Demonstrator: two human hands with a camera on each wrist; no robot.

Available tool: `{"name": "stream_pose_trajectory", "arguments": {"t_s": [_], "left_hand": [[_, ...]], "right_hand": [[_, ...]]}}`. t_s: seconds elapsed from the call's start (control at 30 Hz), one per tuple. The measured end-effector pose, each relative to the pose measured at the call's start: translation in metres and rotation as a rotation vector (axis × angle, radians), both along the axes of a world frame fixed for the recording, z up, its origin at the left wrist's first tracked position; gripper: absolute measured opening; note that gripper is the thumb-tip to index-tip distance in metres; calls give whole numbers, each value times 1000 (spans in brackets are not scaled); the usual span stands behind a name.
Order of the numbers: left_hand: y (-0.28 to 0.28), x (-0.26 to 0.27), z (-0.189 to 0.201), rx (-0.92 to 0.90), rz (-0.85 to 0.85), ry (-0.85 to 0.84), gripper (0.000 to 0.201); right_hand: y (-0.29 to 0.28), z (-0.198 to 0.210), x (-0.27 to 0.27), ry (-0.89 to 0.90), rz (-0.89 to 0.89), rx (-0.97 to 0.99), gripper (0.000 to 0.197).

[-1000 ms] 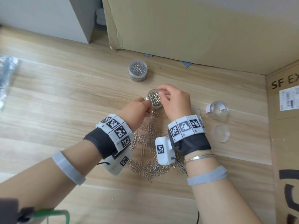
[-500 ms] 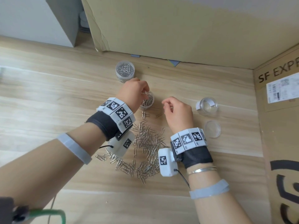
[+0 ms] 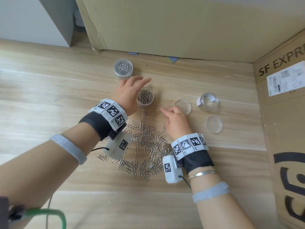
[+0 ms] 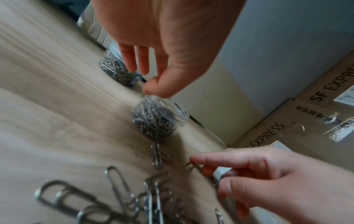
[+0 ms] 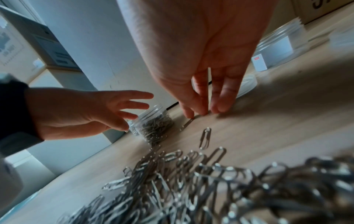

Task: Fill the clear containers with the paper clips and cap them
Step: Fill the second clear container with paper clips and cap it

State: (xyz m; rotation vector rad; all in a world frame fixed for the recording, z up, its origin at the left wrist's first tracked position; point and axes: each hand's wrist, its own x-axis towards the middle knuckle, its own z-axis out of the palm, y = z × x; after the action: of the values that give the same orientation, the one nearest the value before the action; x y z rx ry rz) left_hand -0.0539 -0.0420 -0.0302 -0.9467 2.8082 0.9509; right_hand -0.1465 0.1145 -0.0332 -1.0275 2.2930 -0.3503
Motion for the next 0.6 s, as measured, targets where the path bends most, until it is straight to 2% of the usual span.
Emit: {"name": "stream_pose_trajectory", "arguments": {"t_s": [0.07, 0.17, 0.3, 0.47, 0.6], "left_hand": [[0, 1, -8, 20, -48, -26, 88], [-3, 2, -15, 63, -17, -12, 86], [-8, 10, -14, 130, 28, 51, 76], [-14, 30, -12, 138, 50, 54, 75], [-16, 44, -15, 185, 87, 40, 84]], "right_hand": [[2, 0, 4, -25, -11, -8, 46], [2, 2, 12, -66, 26, -19, 40], [-7, -1, 22, -27, 108, -72, 53], [-18, -3, 30, 88, 235, -4, 63], [-16, -2, 40, 5, 279, -3, 60]]}}
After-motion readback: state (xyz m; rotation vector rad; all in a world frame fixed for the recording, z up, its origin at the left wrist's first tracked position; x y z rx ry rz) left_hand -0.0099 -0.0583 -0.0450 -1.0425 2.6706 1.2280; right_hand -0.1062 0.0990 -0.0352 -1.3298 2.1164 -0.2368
